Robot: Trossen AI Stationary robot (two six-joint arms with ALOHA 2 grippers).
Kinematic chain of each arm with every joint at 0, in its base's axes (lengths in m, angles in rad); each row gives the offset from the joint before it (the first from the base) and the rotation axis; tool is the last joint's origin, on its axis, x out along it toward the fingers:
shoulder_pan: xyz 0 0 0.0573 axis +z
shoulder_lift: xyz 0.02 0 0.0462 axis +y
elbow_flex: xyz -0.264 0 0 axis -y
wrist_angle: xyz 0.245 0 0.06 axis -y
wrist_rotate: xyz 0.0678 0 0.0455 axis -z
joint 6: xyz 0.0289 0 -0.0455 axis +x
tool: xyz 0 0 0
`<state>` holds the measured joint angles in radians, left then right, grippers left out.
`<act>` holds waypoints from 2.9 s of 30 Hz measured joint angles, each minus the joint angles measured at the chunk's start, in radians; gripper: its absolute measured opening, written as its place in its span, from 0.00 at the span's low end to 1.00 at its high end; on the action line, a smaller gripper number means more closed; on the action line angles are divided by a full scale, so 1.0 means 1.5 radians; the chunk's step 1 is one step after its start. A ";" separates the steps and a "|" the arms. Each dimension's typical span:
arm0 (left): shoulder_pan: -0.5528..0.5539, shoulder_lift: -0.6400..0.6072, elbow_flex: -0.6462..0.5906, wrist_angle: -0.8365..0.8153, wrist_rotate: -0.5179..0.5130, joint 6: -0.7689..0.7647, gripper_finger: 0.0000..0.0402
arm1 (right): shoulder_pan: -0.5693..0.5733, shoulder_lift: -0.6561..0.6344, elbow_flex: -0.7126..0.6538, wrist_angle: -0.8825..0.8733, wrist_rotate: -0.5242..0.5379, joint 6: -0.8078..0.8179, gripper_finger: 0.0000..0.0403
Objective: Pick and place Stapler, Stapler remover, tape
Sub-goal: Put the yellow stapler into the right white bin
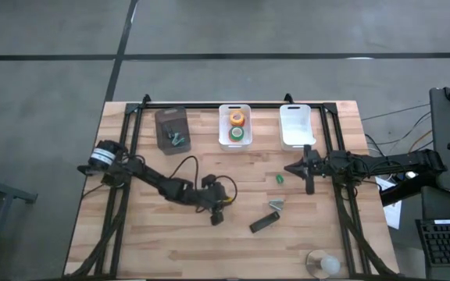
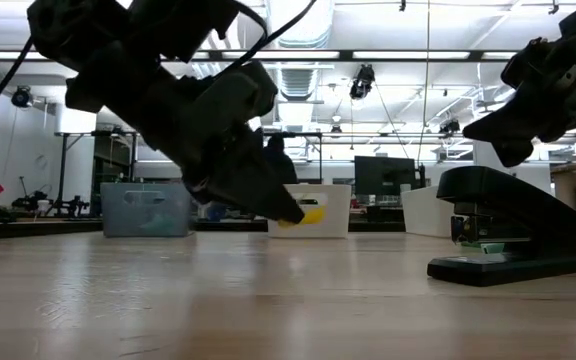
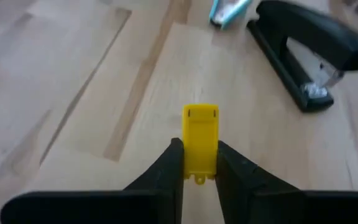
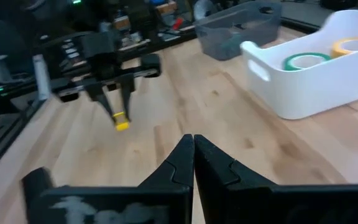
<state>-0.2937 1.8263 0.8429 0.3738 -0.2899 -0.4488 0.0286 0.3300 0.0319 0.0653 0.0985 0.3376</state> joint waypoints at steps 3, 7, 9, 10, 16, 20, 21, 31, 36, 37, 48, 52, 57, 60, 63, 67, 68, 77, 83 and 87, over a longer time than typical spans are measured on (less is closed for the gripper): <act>0.006 0.000 0.000 0.016 0.000 0.002 0.18 | 0.000 0.000 0.000 0.012 -0.038 -0.004 0.02; 0.015 0.000 0.000 0.049 0.000 0.003 0.22 | 0.000 0.000 0.000 0.027 -0.064 -0.009 0.02; 0.019 0.000 0.000 0.061 0.000 0.004 0.22 | 0.000 0.000 0.000 0.032 -0.064 -0.012 0.02; 0.022 0.000 0.000 0.068 0.000 0.004 0.21 | 0.000 0.000 0.000 0.034 -0.064 -0.015 0.02; 0.042 0.000 0.000 0.133 0.007 0.012 0.17 | 0.000 0.000 0.000 0.045 -0.065 -0.002 0.02; 0.052 0.000 0.015 0.146 0.013 0.020 0.20 | 0.000 0.000 0.000 0.046 -0.071 0.003 0.04; 0.053 0.000 0.020 0.145 0.014 0.023 0.21 | 0.000 0.000 0.000 0.046 -0.071 0.003 0.05; 0.053 0.000 0.078 0.145 0.048 0.060 0.18 | 0.000 0.001 0.000 0.046 -0.046 -0.003 0.33; 0.053 0.000 0.099 0.145 0.054 0.081 0.20 | 0.000 0.001 0.000 0.049 -0.047 -0.005 0.42; 0.054 0.000 0.102 0.144 0.055 0.087 0.20 | 0.000 0.001 0.000 0.049 -0.047 -0.005 0.43; 0.055 0.000 0.114 0.144 0.056 0.103 0.20 | 0.000 0.001 0.000 0.049 -0.048 -0.011 0.45; 0.055 0.000 0.114 0.144 0.055 0.102 0.20 | 0.000 0.001 0.000 0.049 -0.048 -0.011 0.44; 0.055 0.000 0.113 0.144 0.055 0.102 0.19 | 0.000 0.001 0.000 0.049 -0.048 -0.011 0.44; 0.055 0.000 0.113 0.144 0.055 0.101 0.20 | 0.000 0.001 0.000 0.049 -0.048 -0.011 0.45; 0.055 0.000 0.113 0.144 0.055 0.101 0.20 | 0.000 0.000 0.000 0.049 -0.049 -0.011 0.45; 0.055 0.000 0.113 0.145 0.055 0.101 0.19 | 0.000 0.000 0.000 0.049 -0.049 -0.011 0.43; 0.056 0.000 0.113 0.145 0.055 0.101 0.19 | 0.000 0.000 0.000 0.049 -0.049 -0.011 0.43; 0.065 0.000 0.132 0.145 0.055 0.109 0.19 | 0.008 0.000 0.000 0.049 -0.054 -0.010 0.43; 0.069 0.000 0.144 0.145 0.055 0.124 0.19 | 0.039 0.001 0.000 0.061 -0.054 -0.019 0.42; 0.076 0.000 0.153 0.146 0.055 0.125 0.19 | 0.055 0.005 0.000 0.096 -0.042 -0.028 0.41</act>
<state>-0.1793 1.8263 1.0720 0.5922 -0.2070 -0.2611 0.1110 0.3374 0.0319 0.2095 0.0348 0.2958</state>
